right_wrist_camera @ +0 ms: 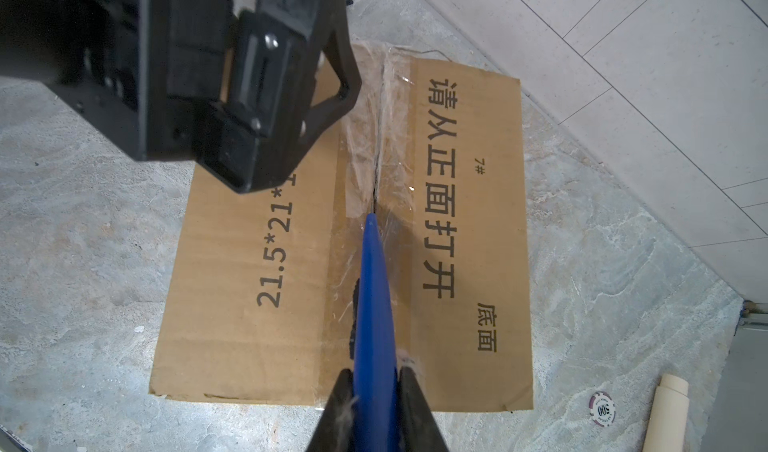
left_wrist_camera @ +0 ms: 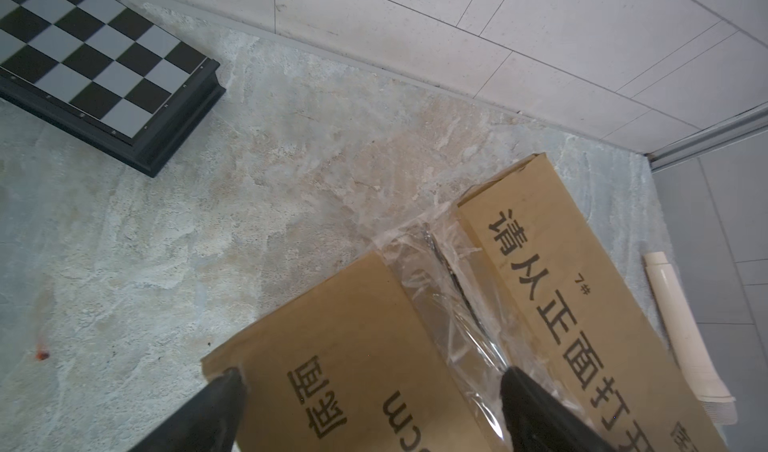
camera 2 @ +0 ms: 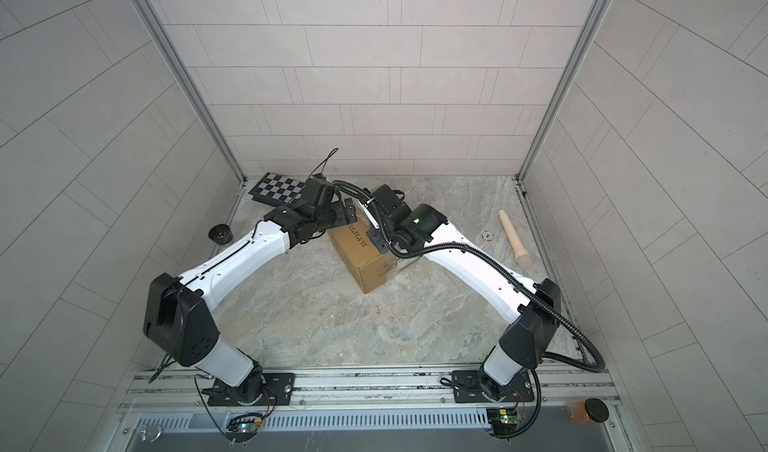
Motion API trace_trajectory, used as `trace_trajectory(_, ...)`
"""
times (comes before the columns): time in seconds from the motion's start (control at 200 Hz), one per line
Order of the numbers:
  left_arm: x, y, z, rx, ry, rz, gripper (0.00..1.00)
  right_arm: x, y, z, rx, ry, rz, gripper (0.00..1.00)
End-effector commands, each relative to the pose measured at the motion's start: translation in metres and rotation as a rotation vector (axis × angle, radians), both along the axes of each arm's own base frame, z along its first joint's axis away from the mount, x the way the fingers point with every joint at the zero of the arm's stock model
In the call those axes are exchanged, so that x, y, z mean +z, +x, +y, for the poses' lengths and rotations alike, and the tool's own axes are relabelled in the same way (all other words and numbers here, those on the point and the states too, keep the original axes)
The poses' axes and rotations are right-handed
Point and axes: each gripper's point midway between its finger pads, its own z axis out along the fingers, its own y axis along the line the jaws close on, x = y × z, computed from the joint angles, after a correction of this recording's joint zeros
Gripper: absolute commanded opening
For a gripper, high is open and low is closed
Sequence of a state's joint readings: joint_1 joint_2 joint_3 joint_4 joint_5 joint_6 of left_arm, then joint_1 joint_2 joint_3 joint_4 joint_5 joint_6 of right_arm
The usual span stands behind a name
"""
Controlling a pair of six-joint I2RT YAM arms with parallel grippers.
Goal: Unpack the express box
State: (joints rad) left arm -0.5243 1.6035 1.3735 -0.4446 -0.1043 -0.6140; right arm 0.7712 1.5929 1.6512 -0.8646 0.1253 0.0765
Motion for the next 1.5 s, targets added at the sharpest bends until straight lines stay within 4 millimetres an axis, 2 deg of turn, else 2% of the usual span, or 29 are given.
trace_trajectory(0.0,-0.042,-0.019,0.012,0.007,0.118,0.138,0.99,-0.003,-0.011,-0.002,0.018,-0.033,0.03,0.0)
trace_trajectory(0.335,-0.086,-0.035,0.04,0.077,0.25,0.24,0.99,0.015,-0.023,-0.033,-0.013,-0.113,-0.005,0.0)
trace_trajectory(0.416,-0.09,-0.037,0.041,0.08,0.249,0.251,0.99,0.019,-0.027,-0.036,-0.011,-0.107,-0.002,0.0)
trace_trajectory(0.511,-0.089,-0.036,0.039,0.077,0.228,0.243,0.99,0.014,-0.031,-0.035,-0.006,-0.092,0.021,0.0)
trace_trajectory(0.636,-0.084,-0.034,0.035,0.069,0.209,0.23,0.99,0.004,-0.03,-0.03,-0.009,-0.083,0.035,0.0)
trace_trajectory(0.871,-0.074,-0.033,0.02,0.035,0.12,0.211,0.99,-0.01,-0.014,-0.004,-0.009,-0.02,0.042,0.0)
trace_trajectory(0.971,-0.052,-0.031,0.009,-0.003,0.026,0.148,0.99,-0.014,-0.01,0.0,-0.007,-0.025,0.041,0.0)
trace_trajectory(1.131,0.007,-0.031,0.003,-0.063,-0.093,0.006,1.0,-0.004,-0.008,0.0,-0.006,-0.011,0.021,0.0)
trace_trajectory(1.156,0.016,-0.028,0.015,-0.042,-0.1,-0.017,1.0,-0.001,-0.008,-0.001,-0.007,-0.005,0.015,0.0)
trace_trajectory(1.242,0.033,-0.033,0.022,-0.059,-0.098,-0.052,1.0,0.007,-0.008,0.0,-0.007,0.012,0.002,0.0)
trace_trajectory(1.342,0.029,-0.042,0.027,-0.068,-0.068,-0.025,1.0,0.014,-0.009,0.001,-0.009,0.034,-0.002,0.0)
trace_trajectory(1.497,-0.007,-0.046,0.027,-0.05,-0.067,0.058,1.0,0.02,-0.012,0.001,-0.002,0.058,-0.002,0.0)
